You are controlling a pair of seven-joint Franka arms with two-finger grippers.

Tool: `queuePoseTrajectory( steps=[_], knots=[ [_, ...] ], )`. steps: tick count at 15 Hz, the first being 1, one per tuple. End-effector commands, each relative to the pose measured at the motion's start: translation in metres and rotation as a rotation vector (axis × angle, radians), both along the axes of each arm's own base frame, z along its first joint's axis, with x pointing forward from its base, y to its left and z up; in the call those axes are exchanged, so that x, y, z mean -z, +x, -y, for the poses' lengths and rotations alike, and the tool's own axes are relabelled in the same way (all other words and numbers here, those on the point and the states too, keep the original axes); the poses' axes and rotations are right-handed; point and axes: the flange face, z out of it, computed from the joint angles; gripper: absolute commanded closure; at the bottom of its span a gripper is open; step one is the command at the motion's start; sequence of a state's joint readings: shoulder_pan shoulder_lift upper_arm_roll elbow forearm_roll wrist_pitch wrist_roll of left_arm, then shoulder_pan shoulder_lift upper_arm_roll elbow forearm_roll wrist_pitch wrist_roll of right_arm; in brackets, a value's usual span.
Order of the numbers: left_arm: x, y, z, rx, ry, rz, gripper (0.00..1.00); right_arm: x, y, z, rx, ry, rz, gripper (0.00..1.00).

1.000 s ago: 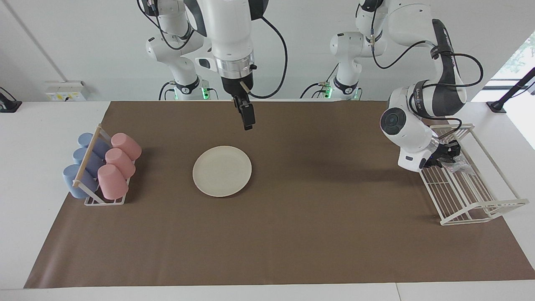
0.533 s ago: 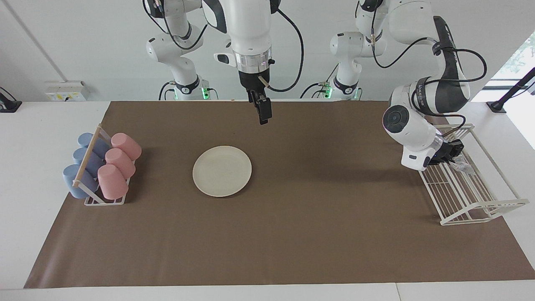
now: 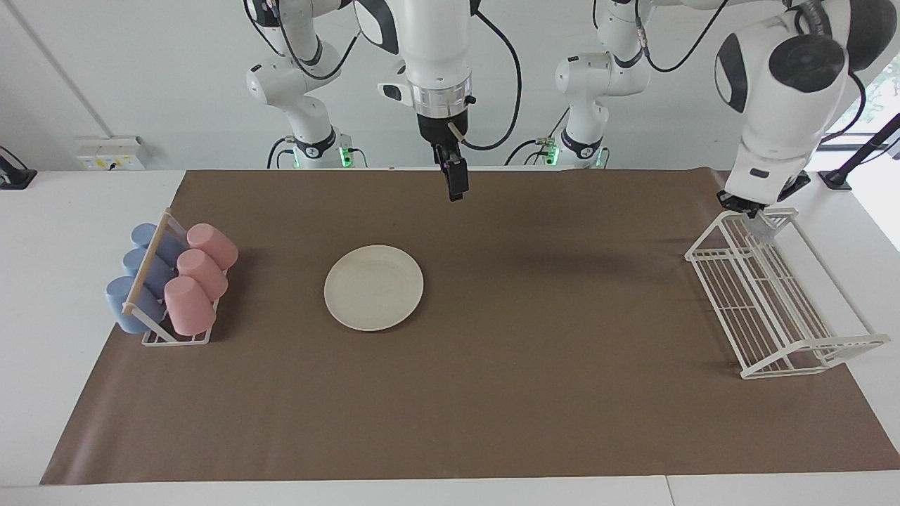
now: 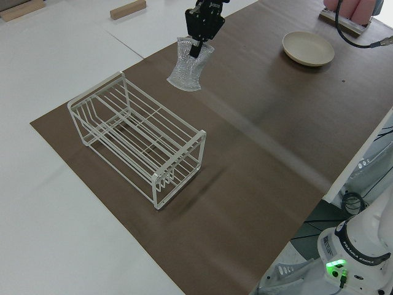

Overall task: Wipe plate with sponge
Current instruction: 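Grasp the clear sponge in the white basket with the left gripper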

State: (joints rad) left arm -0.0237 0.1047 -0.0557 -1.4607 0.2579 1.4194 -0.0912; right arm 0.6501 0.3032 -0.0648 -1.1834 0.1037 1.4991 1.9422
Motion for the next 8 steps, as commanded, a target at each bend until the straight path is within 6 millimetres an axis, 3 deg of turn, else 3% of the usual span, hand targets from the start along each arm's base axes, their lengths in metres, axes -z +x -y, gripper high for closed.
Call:
queuePoseTrajectory(
  steps=[1, 3, 5, 8],
  knots=[
    [-0.028, -0.015, -0.016, -0.075, -0.314, -0.030, 1.00, -0.001, -0.017, -0.002, 0.050, 0.038, -0.033, 0.00],
    [-0.040, -0.026, -0.027, -0.119, -0.551, -0.020, 1.00, 0.001, -0.022, -0.004, 0.050, 0.051, -0.043, 0.00],
    [-0.035, -0.035, -0.016, -0.137, -0.676, -0.034, 1.00, -0.001, -0.021, -0.004, 0.051, 0.061, -0.033, 0.00],
    [-0.012, -0.060, -0.004, -0.227, -0.897, -0.041, 1.00, -0.002, -0.025, -0.008, 0.046, 0.081, -0.048, 0.00]
  ],
)
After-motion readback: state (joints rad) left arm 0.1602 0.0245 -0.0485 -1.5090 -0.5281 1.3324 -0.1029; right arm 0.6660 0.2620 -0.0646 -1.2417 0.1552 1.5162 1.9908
